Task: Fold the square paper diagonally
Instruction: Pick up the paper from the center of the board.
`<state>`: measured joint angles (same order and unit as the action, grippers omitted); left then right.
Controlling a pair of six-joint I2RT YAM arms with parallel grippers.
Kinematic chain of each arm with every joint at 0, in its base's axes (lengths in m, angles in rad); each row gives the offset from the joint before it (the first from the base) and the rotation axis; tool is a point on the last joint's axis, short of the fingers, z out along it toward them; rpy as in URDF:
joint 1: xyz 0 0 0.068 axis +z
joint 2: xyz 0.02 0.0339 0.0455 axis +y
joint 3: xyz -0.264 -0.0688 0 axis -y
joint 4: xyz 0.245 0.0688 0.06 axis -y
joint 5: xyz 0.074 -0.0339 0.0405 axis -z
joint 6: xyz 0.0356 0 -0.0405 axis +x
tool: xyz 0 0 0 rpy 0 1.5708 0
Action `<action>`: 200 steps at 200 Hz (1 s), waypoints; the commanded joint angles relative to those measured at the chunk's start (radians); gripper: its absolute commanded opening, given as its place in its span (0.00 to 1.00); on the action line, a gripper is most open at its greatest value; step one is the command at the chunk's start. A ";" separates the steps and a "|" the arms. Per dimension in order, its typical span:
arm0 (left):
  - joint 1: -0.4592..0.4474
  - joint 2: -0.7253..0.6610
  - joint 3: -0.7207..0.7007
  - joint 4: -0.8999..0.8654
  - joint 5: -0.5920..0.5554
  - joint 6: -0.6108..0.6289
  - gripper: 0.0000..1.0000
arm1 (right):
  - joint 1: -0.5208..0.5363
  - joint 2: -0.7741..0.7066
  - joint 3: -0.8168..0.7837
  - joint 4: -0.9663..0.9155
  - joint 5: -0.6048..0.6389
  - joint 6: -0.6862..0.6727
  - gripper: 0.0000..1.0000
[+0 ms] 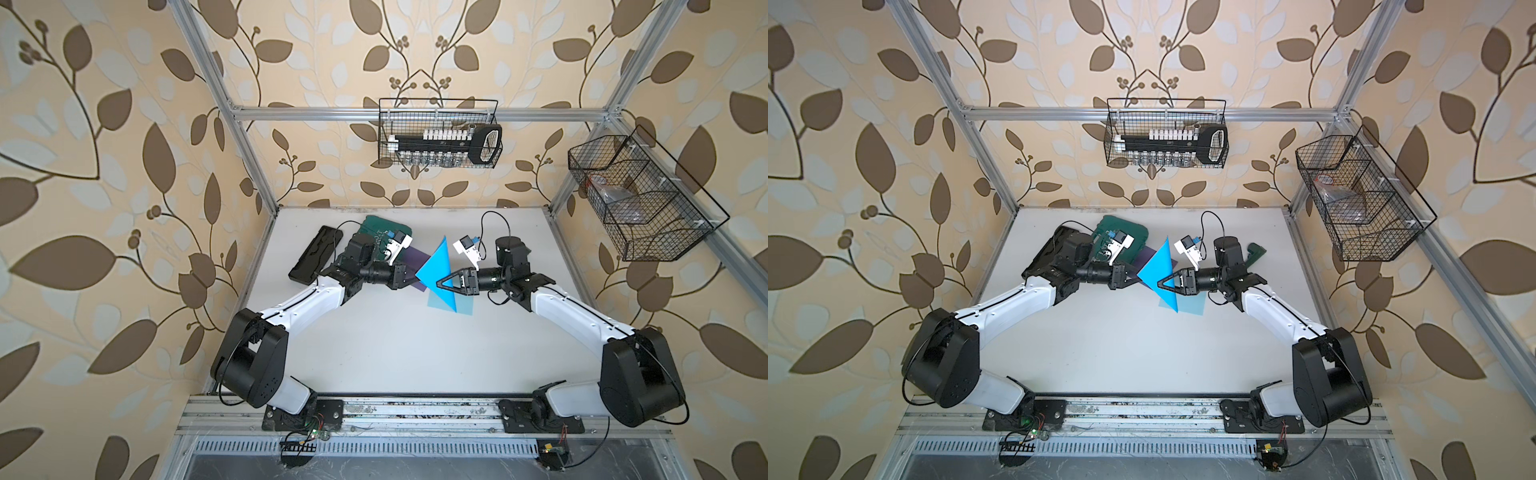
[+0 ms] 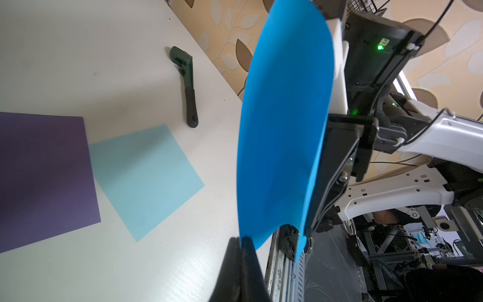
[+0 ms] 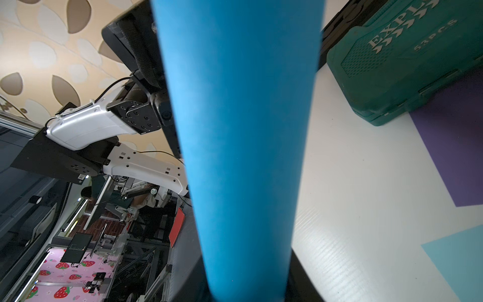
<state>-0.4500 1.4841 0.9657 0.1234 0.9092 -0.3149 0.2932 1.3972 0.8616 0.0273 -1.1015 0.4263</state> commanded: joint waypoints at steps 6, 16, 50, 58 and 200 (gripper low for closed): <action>0.011 -0.003 0.031 0.027 0.011 -0.001 0.04 | -0.002 0.010 0.000 0.004 -0.014 -0.006 0.32; 0.013 -0.007 0.026 0.030 0.007 -0.007 0.05 | -0.003 0.010 0.000 0.002 -0.011 -0.008 0.32; 0.022 -0.032 0.007 0.049 -0.015 -0.022 0.07 | -0.006 0.010 0.001 -0.012 -0.015 -0.018 0.31; 0.023 -0.035 0.003 0.055 -0.016 -0.027 0.07 | -0.009 0.008 0.001 -0.013 -0.016 -0.018 0.30; 0.026 -0.035 0.013 0.082 0.009 -0.060 0.03 | -0.008 0.005 -0.007 -0.015 -0.028 -0.018 0.23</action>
<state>-0.4366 1.4841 0.9657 0.1589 0.9062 -0.3710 0.2855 1.3972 0.8616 0.0185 -1.1084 0.4213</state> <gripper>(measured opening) 0.048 0.232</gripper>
